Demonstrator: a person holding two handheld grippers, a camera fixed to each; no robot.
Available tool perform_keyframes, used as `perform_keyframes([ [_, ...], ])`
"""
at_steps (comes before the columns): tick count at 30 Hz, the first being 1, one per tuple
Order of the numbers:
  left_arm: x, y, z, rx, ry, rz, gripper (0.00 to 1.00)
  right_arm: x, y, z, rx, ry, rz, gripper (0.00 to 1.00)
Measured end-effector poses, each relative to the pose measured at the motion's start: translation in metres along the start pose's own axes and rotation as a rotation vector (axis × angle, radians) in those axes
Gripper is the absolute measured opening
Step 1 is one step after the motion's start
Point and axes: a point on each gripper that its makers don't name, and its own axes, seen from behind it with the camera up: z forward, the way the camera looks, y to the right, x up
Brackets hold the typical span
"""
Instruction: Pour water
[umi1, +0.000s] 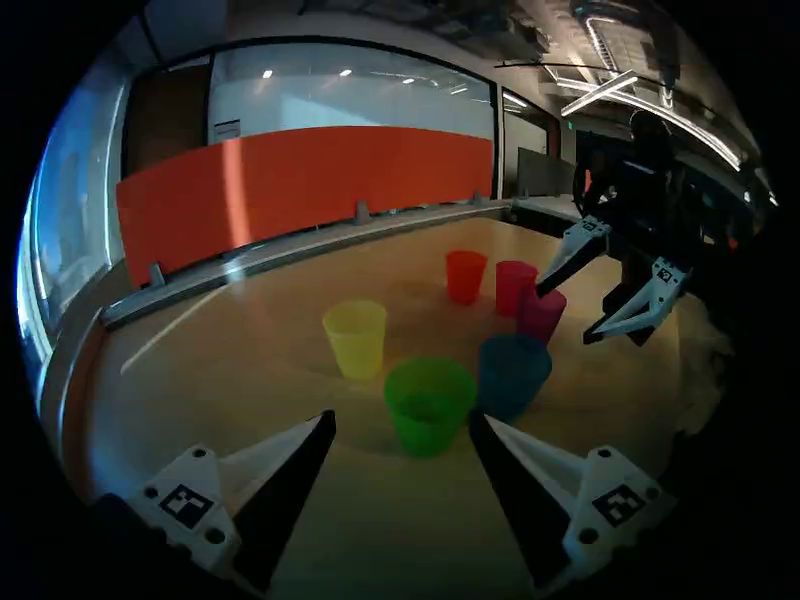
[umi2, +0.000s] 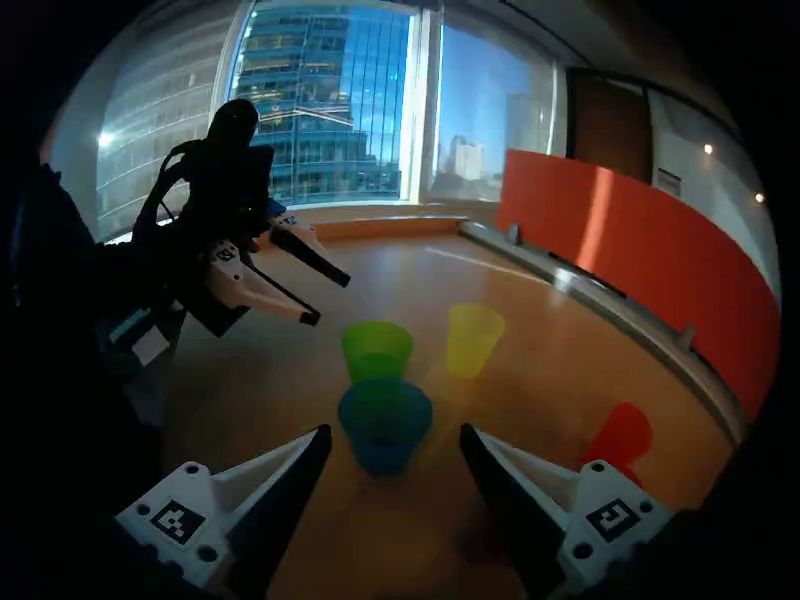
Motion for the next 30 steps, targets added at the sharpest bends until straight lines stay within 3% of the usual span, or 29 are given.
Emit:
perform_keyframes([
  [11, 0.035, -0.018, -0.008, 0.118, 0.131, -0.067, 0.99, 0.024, 0.030, -0.030, -0.139, 0.145, 0.097, 0.99],
  [21, 0.069, -0.033, -0.024, 0.273, 0.272, -0.011, 0.99, 0.052, 0.073, -0.075, -0.319, 0.322, 0.160, 0.99],
  [30, 0.087, -0.043, -0.041, 0.372, 0.353, 0.001, 0.99, 0.068, 0.104, -0.117, -0.495, 0.451, 0.145, 0.99],
])
